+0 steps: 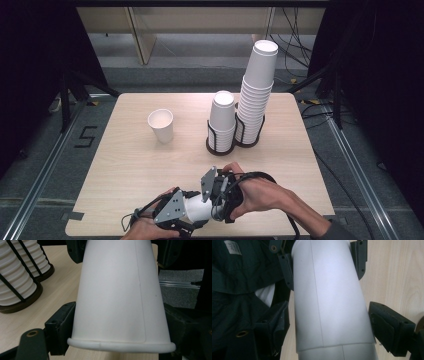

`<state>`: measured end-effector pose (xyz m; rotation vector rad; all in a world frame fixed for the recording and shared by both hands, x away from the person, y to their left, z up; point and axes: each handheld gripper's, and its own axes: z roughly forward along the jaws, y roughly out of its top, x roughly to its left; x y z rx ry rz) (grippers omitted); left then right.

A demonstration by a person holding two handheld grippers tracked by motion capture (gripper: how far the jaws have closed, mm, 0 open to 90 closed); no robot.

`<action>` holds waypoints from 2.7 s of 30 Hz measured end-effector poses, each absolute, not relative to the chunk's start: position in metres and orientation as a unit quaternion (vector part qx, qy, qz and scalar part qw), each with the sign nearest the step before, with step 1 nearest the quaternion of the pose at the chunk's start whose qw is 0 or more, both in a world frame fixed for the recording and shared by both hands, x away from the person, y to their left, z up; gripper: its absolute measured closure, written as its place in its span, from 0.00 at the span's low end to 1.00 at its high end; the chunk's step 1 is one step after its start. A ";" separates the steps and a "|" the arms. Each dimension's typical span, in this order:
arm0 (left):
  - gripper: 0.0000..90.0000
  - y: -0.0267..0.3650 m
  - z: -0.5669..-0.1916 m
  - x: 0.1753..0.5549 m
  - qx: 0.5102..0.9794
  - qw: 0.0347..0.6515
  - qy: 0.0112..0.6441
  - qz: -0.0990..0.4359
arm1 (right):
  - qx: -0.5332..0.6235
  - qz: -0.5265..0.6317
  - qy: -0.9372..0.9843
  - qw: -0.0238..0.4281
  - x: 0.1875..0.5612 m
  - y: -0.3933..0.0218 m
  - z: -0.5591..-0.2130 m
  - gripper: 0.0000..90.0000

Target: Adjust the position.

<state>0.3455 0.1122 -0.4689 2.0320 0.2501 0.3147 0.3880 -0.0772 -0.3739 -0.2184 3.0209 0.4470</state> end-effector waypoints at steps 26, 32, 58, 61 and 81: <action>0.15 0.114 -0.467 0.347 0.842 0.521 0.100 0.099 | -0.068 0.121 0.990 0.029 0.384 -0.078 -0.395 0.27; 0.12 0.117 -0.469 0.351 0.824 0.548 0.112 0.089 | -0.108 0.158 0.980 0.046 0.391 -0.083 -0.397 0.27; 0.16 0.146 -0.456 0.363 0.724 0.640 0.222 0.129 | 0.028 0.340 0.938 0.056 0.408 -0.145 -0.410 0.27; 0.16 0.148 -0.457 0.365 0.716 0.644 0.235 0.134 | 0.044 0.370 0.926 0.056 0.409 -0.151 -0.411 0.27; 0.16 0.143 -0.467 0.367 0.708 0.645 0.251 0.139 | 0.083 0.449 0.887 0.061 0.410 -0.162 -0.415 0.27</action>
